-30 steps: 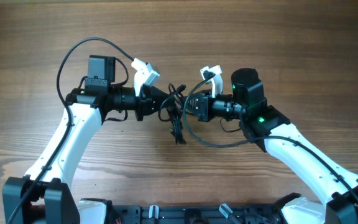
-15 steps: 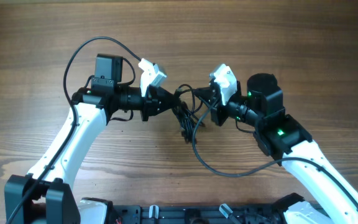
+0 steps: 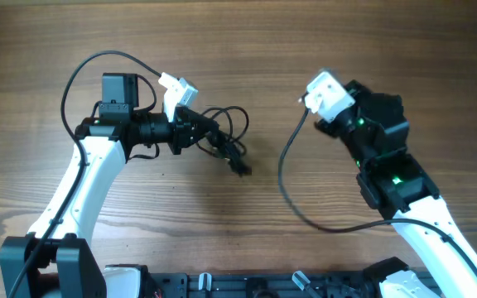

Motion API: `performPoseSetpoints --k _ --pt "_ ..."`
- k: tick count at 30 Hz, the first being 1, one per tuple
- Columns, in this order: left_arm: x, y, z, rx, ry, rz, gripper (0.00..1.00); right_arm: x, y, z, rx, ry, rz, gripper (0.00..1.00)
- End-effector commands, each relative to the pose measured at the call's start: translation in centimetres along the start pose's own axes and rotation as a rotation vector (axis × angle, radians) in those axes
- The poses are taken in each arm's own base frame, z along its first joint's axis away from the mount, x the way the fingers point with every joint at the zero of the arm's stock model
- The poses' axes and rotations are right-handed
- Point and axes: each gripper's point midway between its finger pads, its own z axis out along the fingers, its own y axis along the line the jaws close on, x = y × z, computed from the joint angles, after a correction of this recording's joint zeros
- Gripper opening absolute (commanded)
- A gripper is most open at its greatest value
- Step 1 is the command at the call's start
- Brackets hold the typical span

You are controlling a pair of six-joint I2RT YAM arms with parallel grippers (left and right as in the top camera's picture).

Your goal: Untangle cables

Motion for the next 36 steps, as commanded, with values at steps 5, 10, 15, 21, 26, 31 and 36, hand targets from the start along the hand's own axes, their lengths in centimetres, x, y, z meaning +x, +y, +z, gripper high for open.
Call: performPoseSetpoints --k 5,10,15,21,26,31,36 --pt "-0.3 -1.1 0.0 0.053 -0.018 -0.004 0.04 -4.0 10.5 -2.5 -0.665 -0.151 0.477 0.54" --pt "-1.3 -3.6 -0.2 0.196 -0.070 0.006 0.04 1.3 15.2 2.9 -0.755 0.092 0.651 0.56" --pt "-1.3 -3.7 -0.3 0.201 -0.072 0.006 0.04 -1.1 16.4 4.1 -0.894 -0.018 0.766 0.58" --pt "-1.3 -3.7 -0.3 0.201 -0.072 0.006 0.05 -1.8 17.0 3.0 -0.989 0.038 0.923 0.58" --pt "-1.3 -3.6 -0.3 0.200 -0.072 0.006 0.05 0.4 17.4 3.4 -0.934 0.160 0.976 0.58" --pt "-1.2 -3.4 -0.2 0.186 -0.067 0.006 0.05 2.2 15.5 2.8 -0.883 0.208 1.010 0.58" --pt "-1.2 -3.4 -0.2 0.187 -0.067 0.006 0.05 -0.3 16.9 1.1 -0.987 0.143 0.944 0.64"
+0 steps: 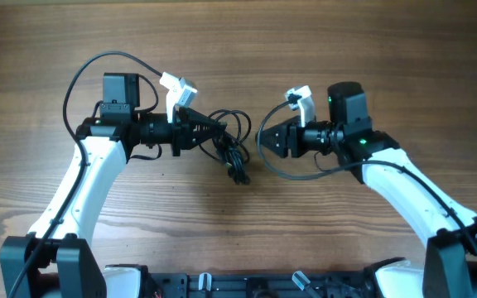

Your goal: Untangle cables

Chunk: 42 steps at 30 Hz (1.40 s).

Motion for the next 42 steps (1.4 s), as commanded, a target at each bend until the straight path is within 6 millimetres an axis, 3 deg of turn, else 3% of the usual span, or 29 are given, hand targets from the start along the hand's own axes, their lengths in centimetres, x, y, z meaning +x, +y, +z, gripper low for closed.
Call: performPoseSetpoints --k 1,6,10,11,13,14,15,18,21,25,30,32,34,37,39,42 --pt "-0.2 -0.6 0.0 0.024 -0.009 0.004 0.05 -0.5 2.0 0.7 -0.033 -0.010 -0.103 0.65" --pt "-0.2 -0.7 0.1 0.026 -0.008 0.005 0.05 -1.6 3.6 2.6 0.000 -0.060 -0.209 0.71" --pt "-0.1 -1.3 0.9 0.049 0.008 0.022 0.05 -2.9 0.7 2.5 0.192 -0.128 -0.136 0.69" --pt "-0.1 -1.4 1.0 0.053 0.011 0.025 0.05 -3.2 0.1 2.3 0.231 -0.142 -0.136 0.62" --pt "0.0 -1.5 1.1 0.055 0.012 0.027 0.05 -3.7 -1.6 1.9 0.329 -0.171 -0.138 0.40" --pt "0.0 -1.5 1.1 0.055 0.012 0.027 0.05 -4.0 -2.5 1.6 0.381 -0.181 -0.147 0.06" --pt "0.0 -1.5 1.1 0.055 0.012 0.027 0.05 -4.2 -3.2 1.3 0.431 -0.182 -0.208 0.04" --pt "0.0 -1.5 1.1 0.054 0.013 0.027 0.05 -5.8 -4.5 -0.8 0.588 -0.209 -0.360 0.04" --pt "0.2 -0.9 1.1 0.020 0.025 0.026 0.06 -9.6 -2.7 -5.0 0.745 -0.292 -0.619 0.04" --pt "0.2 -0.8 1.1 0.019 0.025 0.026 0.06 -12.0 -1.7 -9.3 0.975 -0.271 -0.922 0.04" --pt "0.2 -0.7 1.1 0.011 0.027 0.027 0.06 -13.5 -0.6 -9.9 0.990 -0.327 -0.997 0.04" --pt "0.3 -0.4 1.1 -0.008 0.033 0.028 0.06 -15.0 0.5 -10.8 1.014 -0.417 -1.010 0.04" --pt "0.4 0.0 1.1 -0.028 0.040 0.028 0.06 -17.7 3.0 -12.7 1.061 -0.566 -1.090 0.04" --pt "0.4 0.1 1.1 -0.035 0.042 0.025 0.08 -18.8 4.5 -13.5 1.052 -0.657 -1.104 0.04" --pt "0.5 1.6 1.0 -0.124 0.055 -0.027 0.09 -18.7 5.0 -13.0 0.997 -0.675 -1.096 0.04" --pt "0.7 7.4 -0.8 -0.476 0.041 -0.252 0.08 -18.7 4.5 -13.4 1.024 -0.671 -1.073 0.04"
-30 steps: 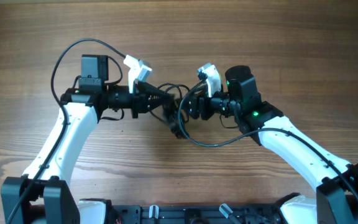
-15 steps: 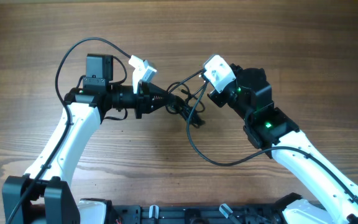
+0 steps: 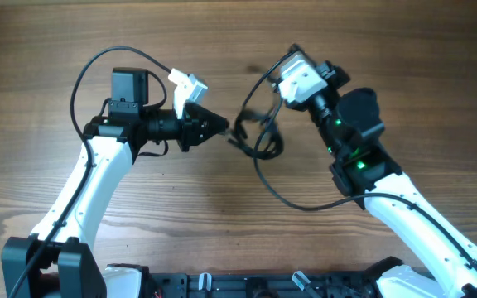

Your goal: Untangle cables

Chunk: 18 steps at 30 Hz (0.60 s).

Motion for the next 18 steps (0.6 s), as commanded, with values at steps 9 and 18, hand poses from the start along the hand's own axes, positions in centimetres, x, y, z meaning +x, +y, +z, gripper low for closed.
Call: performPoseSetpoints --k 9,18 --pt "1.9 9.6 -3.0 -0.594 -0.051 -0.531 0.16 -2.4 0.8 -0.4 -0.122 -0.054 0.640 0.04" --pt "2.1 7.6 1.2 -0.264 -0.018 -0.621 0.77 -3.8 1.7 -0.4 -0.225 -0.067 1.087 0.04"
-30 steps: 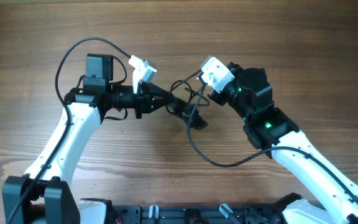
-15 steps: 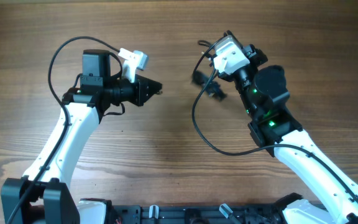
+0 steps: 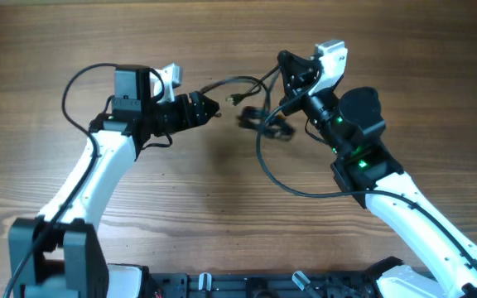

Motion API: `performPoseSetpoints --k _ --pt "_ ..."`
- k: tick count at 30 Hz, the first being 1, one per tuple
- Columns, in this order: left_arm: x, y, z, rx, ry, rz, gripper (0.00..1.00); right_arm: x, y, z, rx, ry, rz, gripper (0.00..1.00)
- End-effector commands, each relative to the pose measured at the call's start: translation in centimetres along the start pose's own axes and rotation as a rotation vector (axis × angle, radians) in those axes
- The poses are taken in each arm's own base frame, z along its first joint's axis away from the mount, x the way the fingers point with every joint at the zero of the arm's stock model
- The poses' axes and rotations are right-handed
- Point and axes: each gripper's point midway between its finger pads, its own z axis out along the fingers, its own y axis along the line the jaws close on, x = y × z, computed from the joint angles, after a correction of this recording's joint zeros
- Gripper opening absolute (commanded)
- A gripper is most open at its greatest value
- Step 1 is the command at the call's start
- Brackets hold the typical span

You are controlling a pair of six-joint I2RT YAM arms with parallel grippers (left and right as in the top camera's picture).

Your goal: Untangle cables

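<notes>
A black cable (image 3: 240,81) stretches in the air between my two grippers in the overhead view. My left gripper (image 3: 213,106) is left of centre, pointing right, shut on one end of it. Further right and higher in the frame, my right gripper (image 3: 287,73) is shut on the other stretch. Below the right gripper a still-knotted clump of loops (image 3: 267,122) hangs, blurred. A loose plug end (image 3: 234,99) sticks out just right of the left fingertips.
The wooden table (image 3: 222,207) lies under everything. Each arm trails its own thin black wire: a loop (image 3: 74,79) by the left arm and a long curve (image 3: 281,178) under the right arm. A dark rail (image 3: 247,285) runs along the front edge.
Both grippers sit higher in the frame and further apart. The cable, then bunched between them, is now drawn out into a strand, with a smaller clump hanging under the right gripper.
First the left gripper held the tangled coil alone while the right arm stood off to the right. Then the right gripper faced the coil from the right. Later it was at the coil, close to the left one. Now the cable is stretched between them.
</notes>
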Motion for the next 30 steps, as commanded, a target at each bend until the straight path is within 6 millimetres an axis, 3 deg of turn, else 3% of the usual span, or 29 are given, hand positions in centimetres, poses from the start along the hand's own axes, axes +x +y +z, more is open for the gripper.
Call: performPoseSetpoints --k 1,6,11,15,20,25,27,28,30 --pt "1.6 -1.4 1.2 0.165 0.094 0.073 0.75 -2.2 1.2 -0.1 -0.050 -0.044 0.178 0.04" --pt "4.5 -3.8 -0.2 0.405 0.131 0.535 0.78 -2.0 1.1 0.0 -0.050 -0.033 0.306 0.05" --pt "6.1 -3.8 -0.4 0.438 0.154 0.666 0.79 -1.4 1.8 -0.1 -0.084 0.003 0.367 0.04" --pt "6.0 -3.6 -0.8 0.452 0.136 0.715 0.80 -0.5 1.5 -0.1 -0.068 0.037 0.390 0.04" --pt "8.5 -6.1 -0.4 0.565 0.171 0.842 0.86 -0.2 1.9 -0.1 -0.084 0.060 0.537 0.04" --pt "10.8 -9.2 1.0 0.642 0.200 0.957 0.92 0.3 3.9 -0.4 -0.188 0.133 0.621 0.04" --pt "10.5 -10.0 1.4 0.648 0.190 0.958 0.94 0.5 4.7 -0.6 -0.229 0.161 0.621 0.04" --pt "9.9 -10.2 1.8 0.631 0.172 0.953 1.00 0.7 5.2 -0.8 -0.256 0.178 0.621 0.04" --pt "9.1 -9.7 2.4 0.571 0.161 0.935 1.00 0.8 5.3 -0.8 -0.260 0.185 0.617 0.04"
